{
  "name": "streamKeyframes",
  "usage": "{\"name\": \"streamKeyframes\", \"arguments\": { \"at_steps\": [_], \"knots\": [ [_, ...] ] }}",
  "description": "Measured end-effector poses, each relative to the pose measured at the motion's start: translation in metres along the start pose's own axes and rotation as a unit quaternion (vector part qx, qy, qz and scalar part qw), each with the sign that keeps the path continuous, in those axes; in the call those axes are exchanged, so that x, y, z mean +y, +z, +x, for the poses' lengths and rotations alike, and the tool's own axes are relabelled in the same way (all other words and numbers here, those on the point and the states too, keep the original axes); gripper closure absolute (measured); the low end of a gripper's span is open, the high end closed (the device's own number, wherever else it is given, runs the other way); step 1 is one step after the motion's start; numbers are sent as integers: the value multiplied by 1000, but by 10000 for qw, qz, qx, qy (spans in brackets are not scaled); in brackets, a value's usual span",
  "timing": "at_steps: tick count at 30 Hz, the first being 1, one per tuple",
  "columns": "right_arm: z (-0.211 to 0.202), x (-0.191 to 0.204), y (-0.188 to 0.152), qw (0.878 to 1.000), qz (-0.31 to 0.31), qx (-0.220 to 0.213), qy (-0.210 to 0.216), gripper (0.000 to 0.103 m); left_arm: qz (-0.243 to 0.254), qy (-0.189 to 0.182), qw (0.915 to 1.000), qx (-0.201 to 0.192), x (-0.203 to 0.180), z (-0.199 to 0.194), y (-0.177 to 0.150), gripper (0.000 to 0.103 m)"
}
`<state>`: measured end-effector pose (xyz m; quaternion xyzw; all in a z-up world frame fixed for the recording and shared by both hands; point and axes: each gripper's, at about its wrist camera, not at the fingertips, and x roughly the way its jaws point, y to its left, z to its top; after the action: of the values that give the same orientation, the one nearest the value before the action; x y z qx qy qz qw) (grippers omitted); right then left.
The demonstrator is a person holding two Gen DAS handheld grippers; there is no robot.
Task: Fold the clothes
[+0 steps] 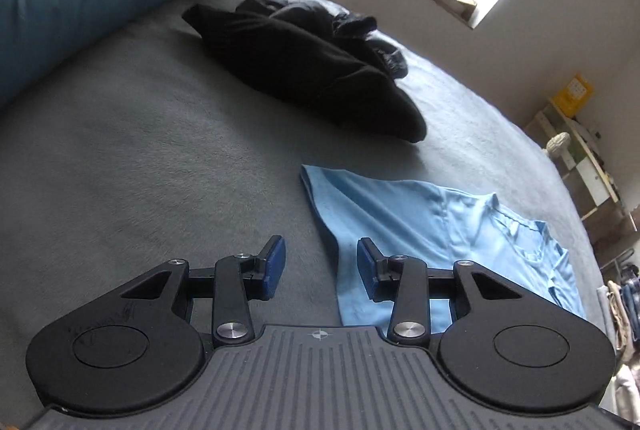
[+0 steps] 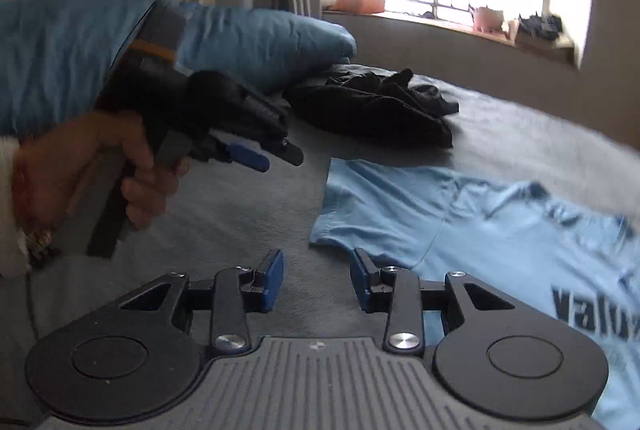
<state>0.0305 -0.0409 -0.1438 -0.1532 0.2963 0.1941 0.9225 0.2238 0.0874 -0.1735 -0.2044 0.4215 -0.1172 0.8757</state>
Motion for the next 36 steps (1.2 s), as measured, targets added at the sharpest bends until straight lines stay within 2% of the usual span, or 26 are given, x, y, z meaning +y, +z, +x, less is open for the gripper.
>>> {"name": "streamKeyframes", "arguments": {
  "at_steps": [2, 4, 7, 10, 12, 13, 14, 16, 17, 20, 24, 28, 31, 34, 36],
  "knots": [
    [33, 25, -2, 9953, -903, 44, -355, 64, -6, 25, 10000, 65, 4, 20, 8, 64],
    [59, 43, -6, 9851, -1613, 108, -589, 65, -37, -58, 10000, 72, 6, 37, 16, 64],
    [88, 55, -11, 9721, -2190, 263, -802, 65, -3, -188, 9995, 257, 9, 57, 23, 64],
    [108, 55, -16, 9679, -2306, 493, -870, 65, 136, -162, 9994, 286, 9, 71, 23, 65],
    [116, 54, -17, 9666, -2345, 483, -917, 66, 217, -139, 9995, 203, 7, 72, 21, 70],
    [118, 55, -18, 9663, -2360, 464, -912, 70, 232, -105, 9995, 164, 7, 73, 20, 77],
    [119, 53, -18, 9667, -2353, 464, -890, 80, 234, -76, 9996, 134, 7, 73, 19, 86],
    [119, 53, -17, 9695, -2256, 441, -846, 95, 170, -61, 9998, 75, 9, 71, 17, 97],
    [117, 52, -17, 9713, -2186, 397, -845, 97, 130, -82, 9999, 40, 9, 69, 17, 102],
    [107, 44, -13, 9807, -1755, 208, -838, 100, 158, -145, 9996, -160, 1, 62, 19, 103],
    [82, 14, -5, 9938, -695, -114, -866, 100, 339, -303, 9977, -496, -31, 45, 26, 103],
    [49, -35, -2, 9928, 700, -436, -872, 100, 829, -675, 9915, -736, -89, 32, 34, 103],
    [21, -75, -12, 9768, 1804, -705, -912, 100, 1250, -921, 9858, -644, -138, 37, 29, 103],
    [-2, -111, -35, 9483, 2838, -918, -1089, 100, 1604, -1093, 9803, -353, -183, 54, 13, 101],
    [-9, -133, -60, 9224, 3515, -964, -1276, 100, 1824, -1206, 9758, -74, -199, 72, 0, 80]
  ]
}}
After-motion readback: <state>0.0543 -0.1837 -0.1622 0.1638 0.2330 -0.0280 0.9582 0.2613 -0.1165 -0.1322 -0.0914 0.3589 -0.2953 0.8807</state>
